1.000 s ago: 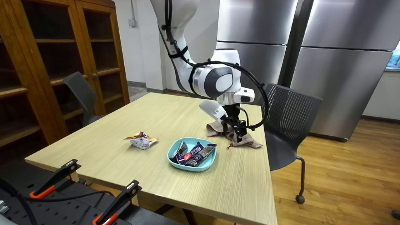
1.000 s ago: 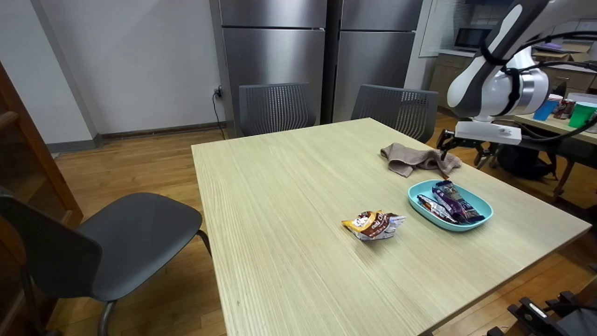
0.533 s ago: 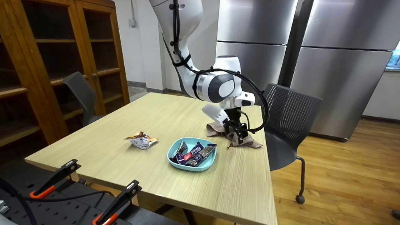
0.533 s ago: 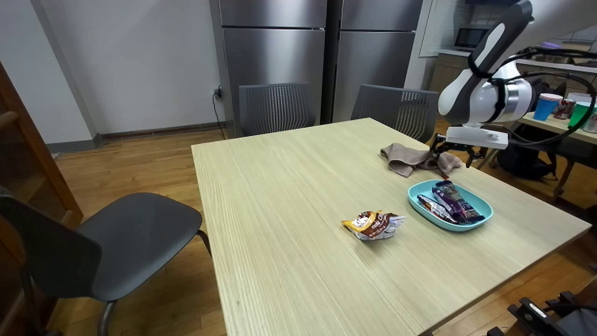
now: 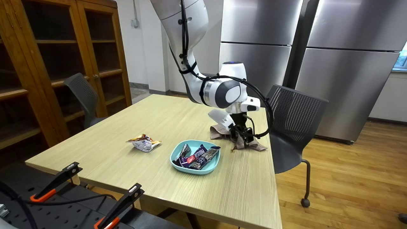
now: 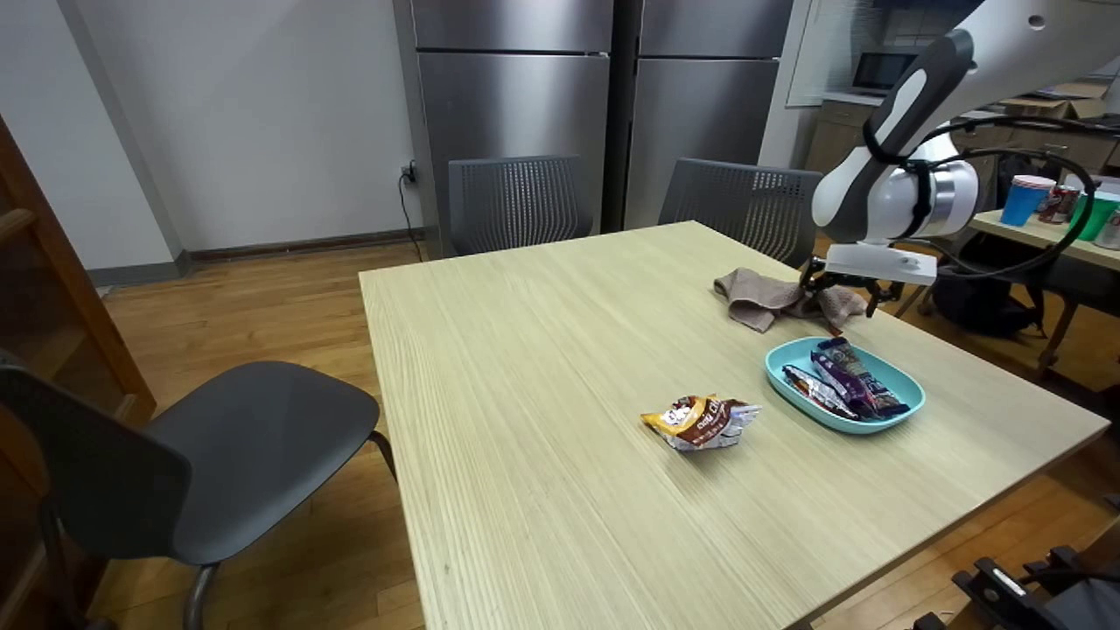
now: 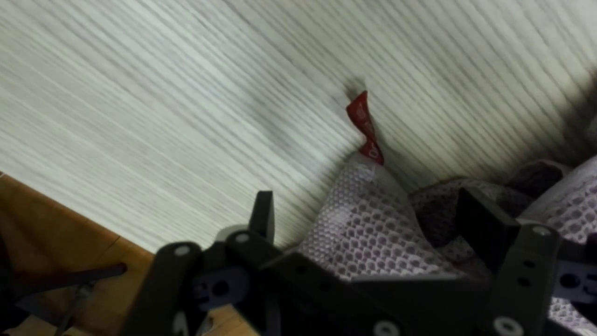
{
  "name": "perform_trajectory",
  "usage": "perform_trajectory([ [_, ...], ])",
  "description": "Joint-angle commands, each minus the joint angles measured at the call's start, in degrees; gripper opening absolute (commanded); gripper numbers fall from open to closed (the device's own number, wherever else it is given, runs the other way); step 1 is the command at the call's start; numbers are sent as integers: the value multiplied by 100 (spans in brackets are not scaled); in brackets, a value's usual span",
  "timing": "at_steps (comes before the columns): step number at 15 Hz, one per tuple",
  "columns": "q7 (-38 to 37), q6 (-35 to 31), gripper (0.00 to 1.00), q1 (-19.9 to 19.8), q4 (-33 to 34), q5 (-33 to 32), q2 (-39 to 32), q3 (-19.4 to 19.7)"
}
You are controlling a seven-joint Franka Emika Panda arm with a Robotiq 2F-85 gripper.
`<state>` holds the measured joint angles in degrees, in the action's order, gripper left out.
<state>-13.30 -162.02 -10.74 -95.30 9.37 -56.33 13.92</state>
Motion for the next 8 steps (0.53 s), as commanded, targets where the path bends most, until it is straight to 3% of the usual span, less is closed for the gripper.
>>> perform_trajectory([
  [1, -168, 235, 100, 6, 331, -27, -154, 63],
  [8, -183, 248, 100, 3, 359, -26, -181, 79],
])
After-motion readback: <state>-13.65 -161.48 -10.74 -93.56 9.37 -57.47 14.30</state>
